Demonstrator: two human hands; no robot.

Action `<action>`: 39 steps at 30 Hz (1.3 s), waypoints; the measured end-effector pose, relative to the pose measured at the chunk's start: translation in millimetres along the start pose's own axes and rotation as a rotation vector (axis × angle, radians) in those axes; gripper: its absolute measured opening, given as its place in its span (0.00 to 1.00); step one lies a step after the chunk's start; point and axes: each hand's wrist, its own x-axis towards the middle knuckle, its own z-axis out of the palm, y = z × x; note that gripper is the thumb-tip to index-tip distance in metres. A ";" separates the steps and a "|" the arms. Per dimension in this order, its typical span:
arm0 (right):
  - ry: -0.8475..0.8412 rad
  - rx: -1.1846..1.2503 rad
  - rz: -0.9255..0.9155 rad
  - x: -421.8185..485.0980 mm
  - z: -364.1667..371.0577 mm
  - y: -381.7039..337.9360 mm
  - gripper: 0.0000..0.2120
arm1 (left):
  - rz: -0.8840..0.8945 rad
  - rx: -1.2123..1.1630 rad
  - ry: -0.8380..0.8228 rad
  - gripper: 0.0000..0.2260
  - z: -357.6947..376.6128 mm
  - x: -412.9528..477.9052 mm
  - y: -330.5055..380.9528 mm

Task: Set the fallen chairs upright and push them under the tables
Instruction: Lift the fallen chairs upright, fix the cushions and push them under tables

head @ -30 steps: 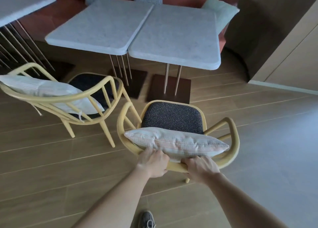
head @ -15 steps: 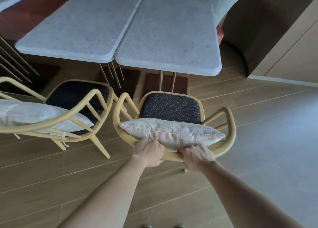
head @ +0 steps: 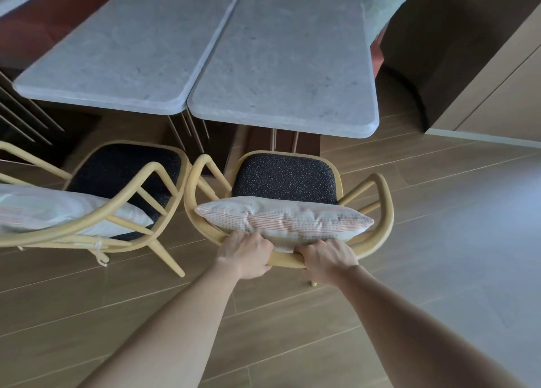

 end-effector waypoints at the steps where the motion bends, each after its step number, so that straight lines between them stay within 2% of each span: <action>1: 0.009 0.003 0.001 5.2 -2.4 0.1 0.17 | 0.003 0.007 0.008 0.15 -0.6 3.1 -4.2; 15: 0.007 -0.054 -0.001 25.4 -8.3 6.1 0.18 | 0.074 0.005 0.041 0.14 -6.5 16.4 -28.2; 22: -0.068 -0.012 0.011 29.8 -12.1 7.0 0.19 | 0.096 -0.046 -0.073 0.14 -16.4 20.2 -30.5; 30: -0.116 -0.024 0.065 21.7 -12.3 -3.7 0.17 | 0.032 -0.059 -0.082 0.14 -8.5 12.9 -20.5; 39: -0.150 0.068 0.114 -5.4 4.7 -40.9 0.18 | 0.078 -0.062 -0.118 0.16 7.7 -30.2 -15.7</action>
